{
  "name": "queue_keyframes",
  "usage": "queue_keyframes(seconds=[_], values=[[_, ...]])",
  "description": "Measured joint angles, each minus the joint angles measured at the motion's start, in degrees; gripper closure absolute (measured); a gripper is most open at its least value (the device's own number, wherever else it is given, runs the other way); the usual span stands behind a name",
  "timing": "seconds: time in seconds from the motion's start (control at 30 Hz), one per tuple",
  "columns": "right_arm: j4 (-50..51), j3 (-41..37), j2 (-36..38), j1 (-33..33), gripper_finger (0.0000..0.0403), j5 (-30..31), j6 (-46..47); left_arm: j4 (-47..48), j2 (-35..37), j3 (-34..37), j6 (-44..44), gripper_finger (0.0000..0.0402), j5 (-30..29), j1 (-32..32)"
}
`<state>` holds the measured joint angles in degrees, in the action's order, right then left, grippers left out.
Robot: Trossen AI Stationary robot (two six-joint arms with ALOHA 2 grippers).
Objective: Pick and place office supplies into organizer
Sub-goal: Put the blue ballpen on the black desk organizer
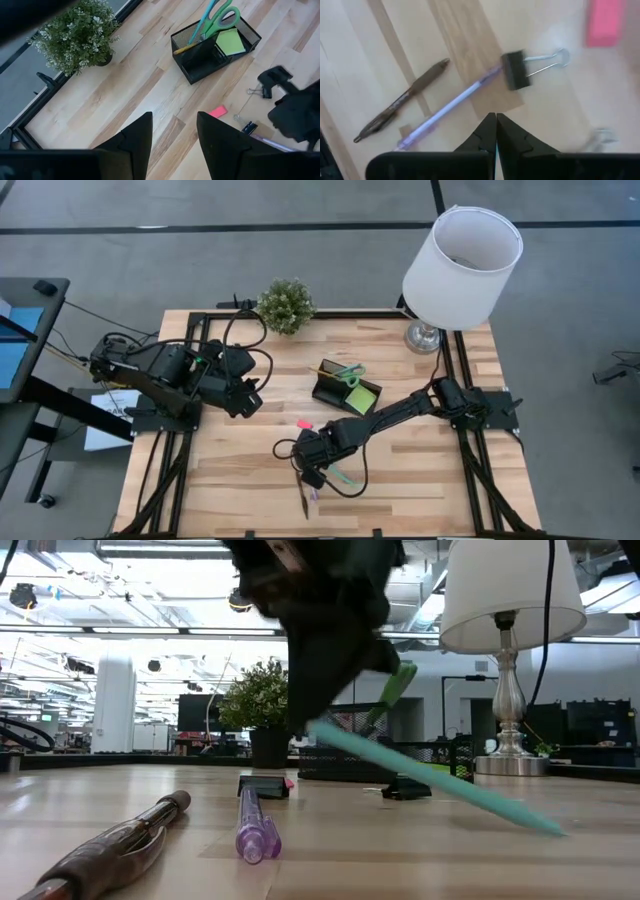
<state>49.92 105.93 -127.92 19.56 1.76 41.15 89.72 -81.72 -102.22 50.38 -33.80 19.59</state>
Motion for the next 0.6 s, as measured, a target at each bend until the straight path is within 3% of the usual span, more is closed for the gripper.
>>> queue_keyframes(seconds=[0.2, 0.5, 0.6], values=[[12.4, 10.6, 0.1, -2.4, 0.0403, 6.1, -6.7, 0.3, 1.7, 0.0, -0.5, 0.0254, 0.4, 0.0], [27.2, 28.9, 0.2, -11.3, 0.0403, 11.0, -18.6, 0.3, 8.3, 0.0, 0.4, 0.0254, -0.1, 0.1], [24.6, 27.1, 4.0, -14.7, 0.0403, 12.0, -21.9, 0.3, 10.1, 0.0, 0.7, 0.0254, -1.5, 0.1]])
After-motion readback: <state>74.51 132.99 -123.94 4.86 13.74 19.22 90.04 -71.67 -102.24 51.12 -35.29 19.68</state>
